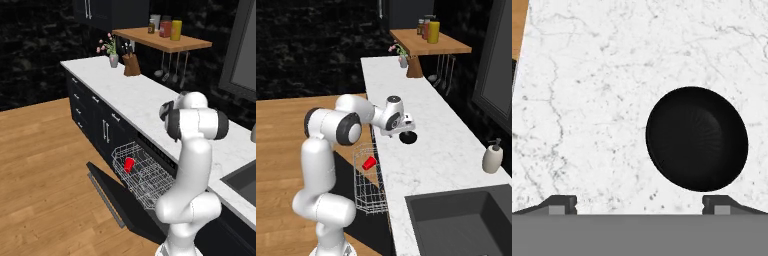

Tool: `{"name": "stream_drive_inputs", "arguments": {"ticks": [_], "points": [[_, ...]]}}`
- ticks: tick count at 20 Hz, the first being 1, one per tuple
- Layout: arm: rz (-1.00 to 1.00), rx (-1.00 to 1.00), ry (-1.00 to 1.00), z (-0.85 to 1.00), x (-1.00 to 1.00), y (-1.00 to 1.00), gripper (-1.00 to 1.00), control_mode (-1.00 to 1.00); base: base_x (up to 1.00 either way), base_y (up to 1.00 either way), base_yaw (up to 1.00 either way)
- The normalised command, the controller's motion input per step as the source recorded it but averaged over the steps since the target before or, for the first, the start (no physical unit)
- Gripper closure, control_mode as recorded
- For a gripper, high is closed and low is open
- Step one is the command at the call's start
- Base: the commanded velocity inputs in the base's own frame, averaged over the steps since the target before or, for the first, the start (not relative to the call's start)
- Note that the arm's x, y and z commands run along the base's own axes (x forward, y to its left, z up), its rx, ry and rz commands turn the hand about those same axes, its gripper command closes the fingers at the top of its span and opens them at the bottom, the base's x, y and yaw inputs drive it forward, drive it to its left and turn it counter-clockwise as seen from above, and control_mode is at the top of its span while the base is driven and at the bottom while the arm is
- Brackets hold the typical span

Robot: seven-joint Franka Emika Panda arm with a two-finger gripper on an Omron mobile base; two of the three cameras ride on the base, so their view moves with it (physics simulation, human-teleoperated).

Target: Pick up the cup and bowl from the counter, place them in the dishwasher, and close the dishwasher door.

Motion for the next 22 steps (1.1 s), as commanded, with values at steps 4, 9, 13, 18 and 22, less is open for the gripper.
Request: {"name": "stream_drive_inputs", "arguments": {"ticks": [4, 9, 13, 18, 22], "points": [[0.07, 0.0, 0.0, -0.08, 0.36, -0.08, -1.0, -1.0, 0.0, 0.0, 0.0], [0.05, 0.0, 0.0, -0.25, 0.25, 0.0, -1.0, -1.0, 0.0, 0.0, 0.0], [0.04, 0.0, 0.0, -0.32, 0.25, 0.0, -1.0, -1.0, 0.0, 0.0, 0.0], [0.04, 0.0, 0.0, -0.37, 0.05, 0.0, 1.0, -1.0, 0.0, 0.0, 0.0], [0.03, 0.0, 0.0, -0.38, 0.02, 0.0, 1.0, -1.0, 0.0, 0.0, 0.0]]}}
